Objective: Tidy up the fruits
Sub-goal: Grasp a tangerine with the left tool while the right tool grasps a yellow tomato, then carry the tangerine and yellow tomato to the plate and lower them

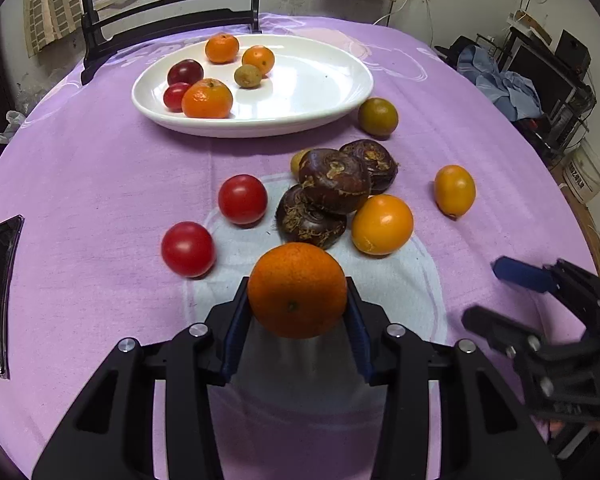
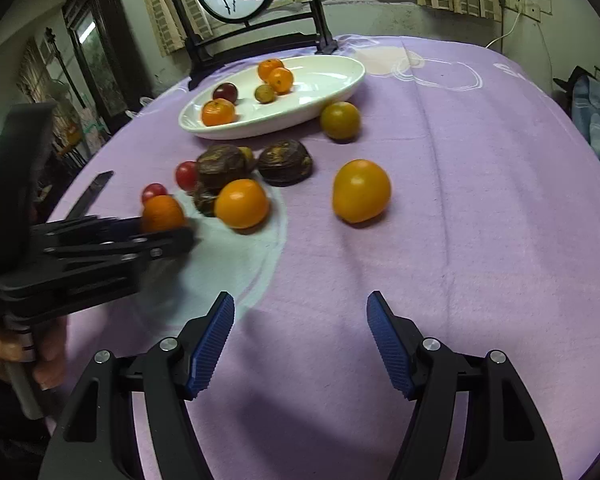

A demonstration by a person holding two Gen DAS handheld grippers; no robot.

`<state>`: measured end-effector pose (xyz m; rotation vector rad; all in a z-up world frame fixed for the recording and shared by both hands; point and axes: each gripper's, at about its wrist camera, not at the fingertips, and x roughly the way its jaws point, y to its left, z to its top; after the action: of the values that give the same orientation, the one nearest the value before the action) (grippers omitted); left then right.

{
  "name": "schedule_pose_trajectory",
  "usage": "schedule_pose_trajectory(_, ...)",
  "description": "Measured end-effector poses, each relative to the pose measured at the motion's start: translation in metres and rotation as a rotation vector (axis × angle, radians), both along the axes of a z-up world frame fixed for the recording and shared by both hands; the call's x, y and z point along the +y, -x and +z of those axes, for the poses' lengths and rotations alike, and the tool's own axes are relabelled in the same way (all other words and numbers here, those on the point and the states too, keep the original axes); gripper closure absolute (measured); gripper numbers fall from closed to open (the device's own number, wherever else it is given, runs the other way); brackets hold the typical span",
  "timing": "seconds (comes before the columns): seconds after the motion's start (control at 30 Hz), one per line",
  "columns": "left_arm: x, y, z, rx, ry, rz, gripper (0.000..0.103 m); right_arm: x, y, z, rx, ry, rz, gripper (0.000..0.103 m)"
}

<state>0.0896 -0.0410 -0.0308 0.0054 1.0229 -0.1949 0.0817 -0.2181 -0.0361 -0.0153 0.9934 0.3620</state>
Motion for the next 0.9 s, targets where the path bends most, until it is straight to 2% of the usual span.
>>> schedule_pose_trajectory(0.17,0.012,0.013,0.01,-0.032,0.015,-0.003,0.059,0.004,-0.024,-0.001,-0.005,0.105,-0.017,0.033)
schedule_pose_trajectory(0.4,0.035,0.016,0.018,-0.044,0.034,0.045,0.059,0.005,-0.056,-0.003,0.0,0.06,-0.039,0.033)
schedule_pose_trajectory(0.5,0.036,0.017,0.017,-0.043,0.036,0.044,0.059,0.008,-0.063,-0.003,-0.01,0.069,-0.054,0.04)
schedule_pose_trajectory(0.6,0.036,0.019,0.014,-0.037,0.037,0.042,0.059,0.007,-0.067,-0.002,-0.009,0.076,-0.076,0.063)
schedule_pose_trajectory(0.67,0.035,0.018,0.011,-0.027,0.037,0.043,0.059,0.001,-0.069,-0.001,0.005,0.042,-0.085,0.065)
schedule_pose_trajectory(0.77,0.035,0.019,0.009,-0.021,0.042,0.04,0.059,0.002,-0.067,-0.001,0.003,0.042,-0.087,0.065)
schedule_pose_trajectory(0.9,0.036,0.018,0.01,-0.026,0.033,0.038,0.059,0.007,-0.054,0.01,-0.027,0.027,-0.053,0.065)
